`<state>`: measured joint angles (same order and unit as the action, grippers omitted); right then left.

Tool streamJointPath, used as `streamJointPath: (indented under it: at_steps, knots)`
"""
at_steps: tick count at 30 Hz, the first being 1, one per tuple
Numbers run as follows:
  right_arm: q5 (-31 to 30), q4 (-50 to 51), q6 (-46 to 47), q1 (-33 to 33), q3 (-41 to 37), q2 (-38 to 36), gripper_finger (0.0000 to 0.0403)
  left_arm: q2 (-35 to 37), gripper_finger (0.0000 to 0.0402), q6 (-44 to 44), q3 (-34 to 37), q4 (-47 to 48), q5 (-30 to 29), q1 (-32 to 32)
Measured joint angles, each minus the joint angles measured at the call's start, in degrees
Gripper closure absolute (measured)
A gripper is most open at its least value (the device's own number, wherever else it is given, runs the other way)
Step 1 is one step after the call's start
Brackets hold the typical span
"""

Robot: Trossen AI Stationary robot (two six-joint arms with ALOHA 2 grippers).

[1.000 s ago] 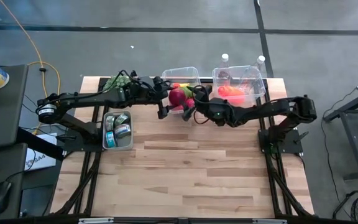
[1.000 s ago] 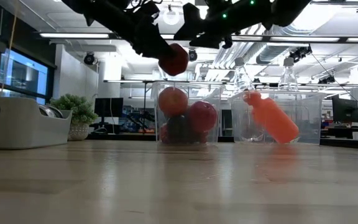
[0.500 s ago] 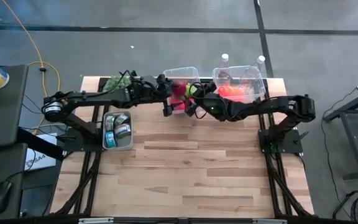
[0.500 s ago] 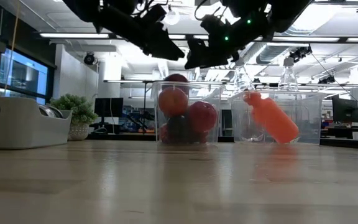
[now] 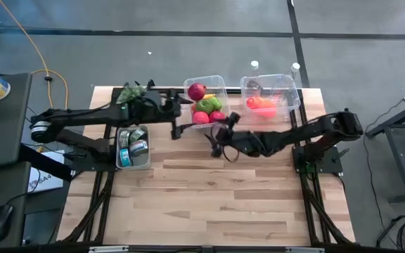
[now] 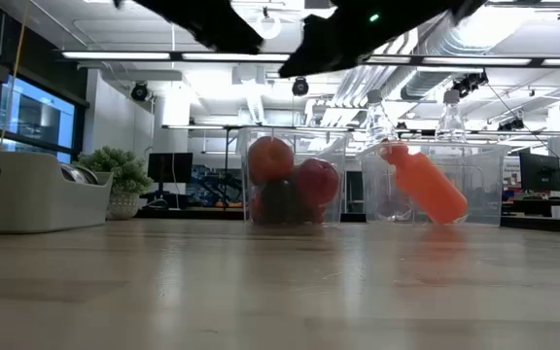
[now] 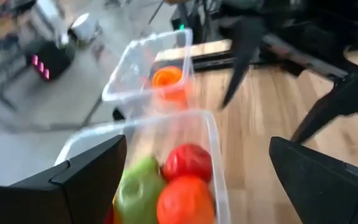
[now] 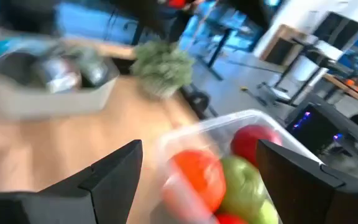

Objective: Pick & Place Food Item
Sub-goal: Return to Home Position

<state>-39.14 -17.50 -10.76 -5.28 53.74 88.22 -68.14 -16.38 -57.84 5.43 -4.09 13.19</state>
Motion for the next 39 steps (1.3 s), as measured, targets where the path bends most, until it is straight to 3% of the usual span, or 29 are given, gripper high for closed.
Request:
streamJointPath:
  at_steps: [4, 6, 12, 18, 25, 32, 39]
  knots:
    - [-4.29, 11.21, 1.75, -4.58, -0.02, -4.53, 0.0101, 5.85, 0.002, 8.26, 0.0, 11.06, -1.67, -0.7]
    - [-3.07, 18.47, 4.31, -6.48, -0.02, -8.17, 0.0101, 8.81, 0.002, 8.6, 0.0, 17.52, -1.73, -0.7]
    - [20.84, 35.24, 13.63, -9.26, -0.02, -21.39, 0.0101, 18.05, 0.002, 6.63, 0.04, 28.96, -2.56, -3.78]
    - [29.99, 42.2, 17.22, -10.83, -2.51, -33.51, 0.0117, 26.23, 0.0027, 6.75, 1.34, 29.0, -5.09, -8.51]
    - [23.12, 39.3, 17.01, -10.67, -13.29, -43.19, 0.0193, 32.57, 0.0086, 8.64, 8.96, 25.95, -5.09, -8.88]
    - [23.18, 33.8, 19.87, -9.25, -23.12, -49.15, 0.0303, 36.0, 0.0194, 10.88, 15.88, 20.52, -5.06, -8.88]
    - [22.91, 33.58, 22.42, -9.2, -25.4, -51.16, 0.0391, 36.54, 0.0298, 13.24, 16.83, 20.46, -5.04, -8.88]
